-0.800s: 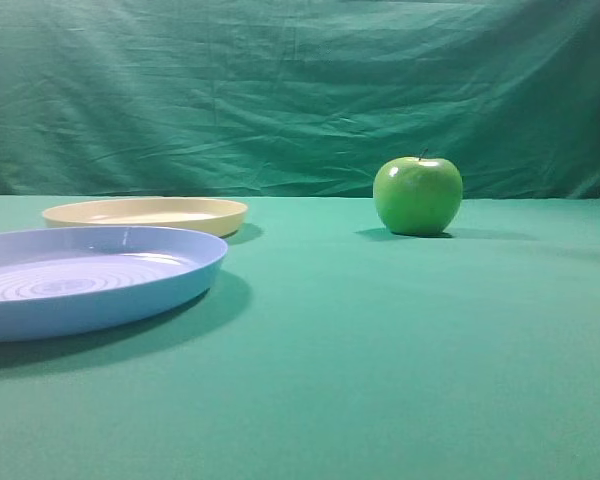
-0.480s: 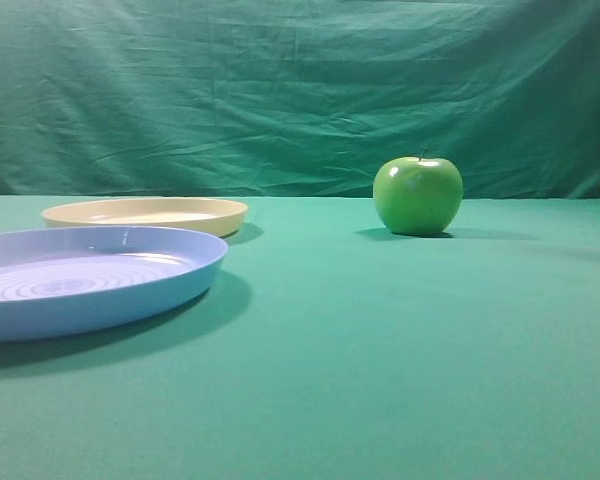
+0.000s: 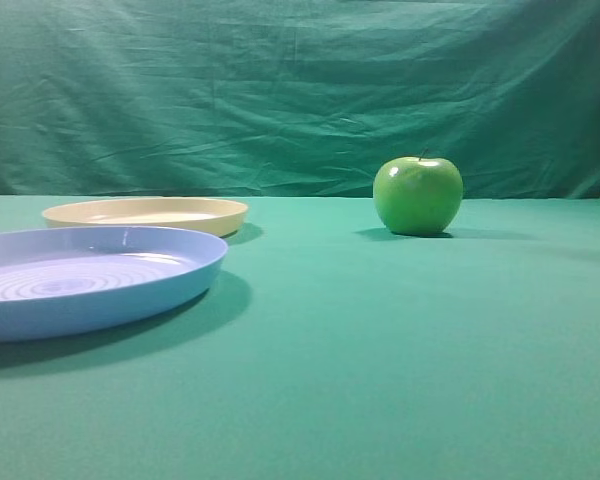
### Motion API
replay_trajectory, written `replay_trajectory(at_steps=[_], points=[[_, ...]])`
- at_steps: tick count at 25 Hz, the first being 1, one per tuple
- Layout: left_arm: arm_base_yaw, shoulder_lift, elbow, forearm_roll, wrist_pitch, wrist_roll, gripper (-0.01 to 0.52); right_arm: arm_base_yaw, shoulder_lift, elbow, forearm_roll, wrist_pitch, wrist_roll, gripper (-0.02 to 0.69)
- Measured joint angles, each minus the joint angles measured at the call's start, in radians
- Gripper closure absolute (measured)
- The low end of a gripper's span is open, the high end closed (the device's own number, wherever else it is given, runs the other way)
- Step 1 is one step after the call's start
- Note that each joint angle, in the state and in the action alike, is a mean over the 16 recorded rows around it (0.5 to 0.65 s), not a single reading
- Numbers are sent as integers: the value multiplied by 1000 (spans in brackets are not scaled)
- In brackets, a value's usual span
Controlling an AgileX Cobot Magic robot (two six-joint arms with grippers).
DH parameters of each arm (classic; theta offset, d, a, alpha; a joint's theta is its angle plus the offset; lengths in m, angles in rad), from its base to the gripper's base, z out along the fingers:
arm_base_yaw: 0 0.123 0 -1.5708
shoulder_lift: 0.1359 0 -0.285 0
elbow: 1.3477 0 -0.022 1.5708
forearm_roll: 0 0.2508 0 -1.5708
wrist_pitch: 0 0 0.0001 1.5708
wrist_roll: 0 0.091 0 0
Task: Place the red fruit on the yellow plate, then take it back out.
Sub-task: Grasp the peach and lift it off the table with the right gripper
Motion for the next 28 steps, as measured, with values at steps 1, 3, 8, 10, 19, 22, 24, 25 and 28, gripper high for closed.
replay_trajectory(at_steps=[1,3,8,10,19,22,24,25,28], points=[[0,0,0,0,0,0,514,0,0,0,0,0,0,665],[0,0,0,0,0,0,514,0,0,0,1,0,0,665],[0,0,0,0,0,0,514,0,9,-14,11,0,0,665],[0,0,0,0,0,0,514,0,27,-36,17,4,0,665],[0,0,0,0,0,0,514,0,214,-290,42,161,0,665],[0,0,0,0,0,0,514,0,306,-412,45,277,0,665],[0,0,0,0,0,0,514,0,369,-488,46,365,0,665],[0,0,0,0,0,0,514,0,399,-522,47,411,0,665],[0,0,0,0,0,0,514,3,486,-605,51,546,1,665]])
